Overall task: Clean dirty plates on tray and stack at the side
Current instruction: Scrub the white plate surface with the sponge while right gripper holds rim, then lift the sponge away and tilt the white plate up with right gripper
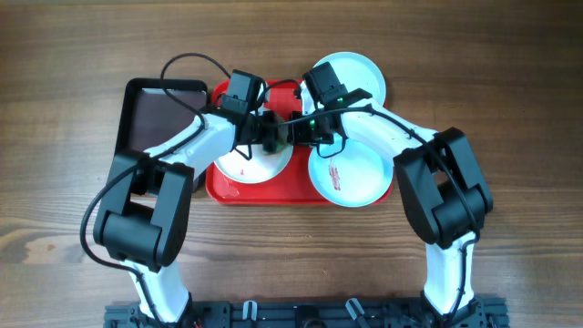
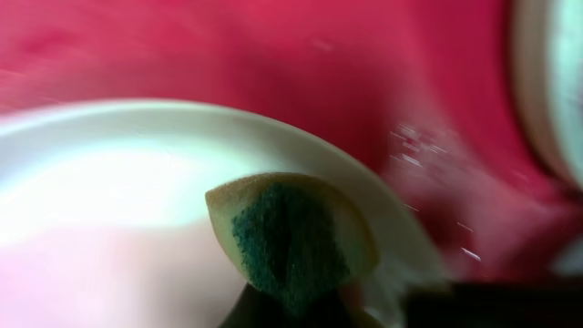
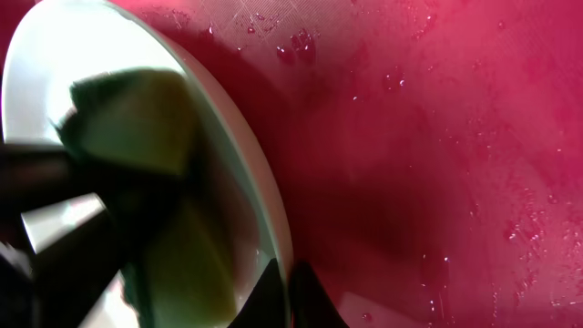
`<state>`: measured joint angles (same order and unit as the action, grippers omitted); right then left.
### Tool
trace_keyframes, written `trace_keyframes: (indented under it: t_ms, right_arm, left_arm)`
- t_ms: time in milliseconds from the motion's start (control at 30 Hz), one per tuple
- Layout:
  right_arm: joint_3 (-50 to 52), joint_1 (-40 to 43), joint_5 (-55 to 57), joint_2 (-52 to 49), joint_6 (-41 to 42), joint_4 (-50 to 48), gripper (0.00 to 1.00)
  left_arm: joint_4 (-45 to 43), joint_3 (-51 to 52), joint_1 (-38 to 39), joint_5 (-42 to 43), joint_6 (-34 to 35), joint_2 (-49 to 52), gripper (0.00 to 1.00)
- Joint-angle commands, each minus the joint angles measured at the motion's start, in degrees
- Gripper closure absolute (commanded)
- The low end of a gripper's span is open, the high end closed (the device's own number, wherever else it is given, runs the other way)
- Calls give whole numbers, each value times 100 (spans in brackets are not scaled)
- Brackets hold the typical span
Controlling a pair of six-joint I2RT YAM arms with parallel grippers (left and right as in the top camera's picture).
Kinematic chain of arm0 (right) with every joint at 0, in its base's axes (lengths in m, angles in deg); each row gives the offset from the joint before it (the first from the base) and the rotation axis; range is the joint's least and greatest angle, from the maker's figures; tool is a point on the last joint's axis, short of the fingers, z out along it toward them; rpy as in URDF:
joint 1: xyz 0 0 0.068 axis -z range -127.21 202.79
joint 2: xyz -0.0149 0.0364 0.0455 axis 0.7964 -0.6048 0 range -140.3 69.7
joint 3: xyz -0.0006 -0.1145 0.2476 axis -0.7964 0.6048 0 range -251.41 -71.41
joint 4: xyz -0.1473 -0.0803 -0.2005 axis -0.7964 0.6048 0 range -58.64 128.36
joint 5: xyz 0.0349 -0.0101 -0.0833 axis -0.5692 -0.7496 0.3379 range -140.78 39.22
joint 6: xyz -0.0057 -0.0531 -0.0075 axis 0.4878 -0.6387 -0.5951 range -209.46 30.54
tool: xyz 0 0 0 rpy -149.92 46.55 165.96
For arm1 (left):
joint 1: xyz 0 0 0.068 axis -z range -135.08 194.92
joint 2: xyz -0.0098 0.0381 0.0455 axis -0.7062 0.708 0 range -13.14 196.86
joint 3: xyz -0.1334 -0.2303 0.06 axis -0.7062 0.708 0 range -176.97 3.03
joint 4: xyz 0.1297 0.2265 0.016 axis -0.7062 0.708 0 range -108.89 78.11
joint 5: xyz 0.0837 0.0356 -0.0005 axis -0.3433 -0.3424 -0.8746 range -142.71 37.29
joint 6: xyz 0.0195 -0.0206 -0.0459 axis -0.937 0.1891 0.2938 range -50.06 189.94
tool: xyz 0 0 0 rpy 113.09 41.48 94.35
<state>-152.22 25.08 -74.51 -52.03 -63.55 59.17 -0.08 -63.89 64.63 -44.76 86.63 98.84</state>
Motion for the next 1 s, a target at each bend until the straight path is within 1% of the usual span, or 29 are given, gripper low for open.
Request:
trace_keyframes:
  t_ms: [0,200,300,367,433,567,633,733,800,867,967]
  right_arm:
    - [44,-44,72,-96,70,2,96]
    - [44,-44,72,-98,85,-4,96]
    - [44,-44,72,-98,70,13,96]
    - [44,-48,70,-98,37,13,96]
    - [44,-50,68,-96,39,33,96]
    - [44,-50,68,-96,68,37,96]
    - [44,-50,68,-96,105,85,96]
    - [44,-50,66,-96,103,223,96]
    - [44,-50,61,-96,103,291,96]
    - [42,-39,-26,-94,57,293,96]
    - [37,-33,-37,-20,4,313,96]
  left_arm:
    - [177,28,-229,-1609,227,72,96]
    - [1309,-302,-413,-1700,647,72,96]
    - [1976,-459,-391,-1537,654,72,96]
    - [2415,-509,-378,-1165,654,72,96]
    - [2769,-511,-380,-457,645,72,96]
    - [3034,-634,-481,769,328,13,96]
    - [3128,-885,-603,1257,157,-61,96]
    - [3370,-1480,-831,1613,151,-216,96]
    - [3528,-1897,-951,1650,151,-304,96]
    - [3764,-2594,-1132,1644,149,-409,96]
    - [3849,-3001,-1307,1541,149,-490,96]
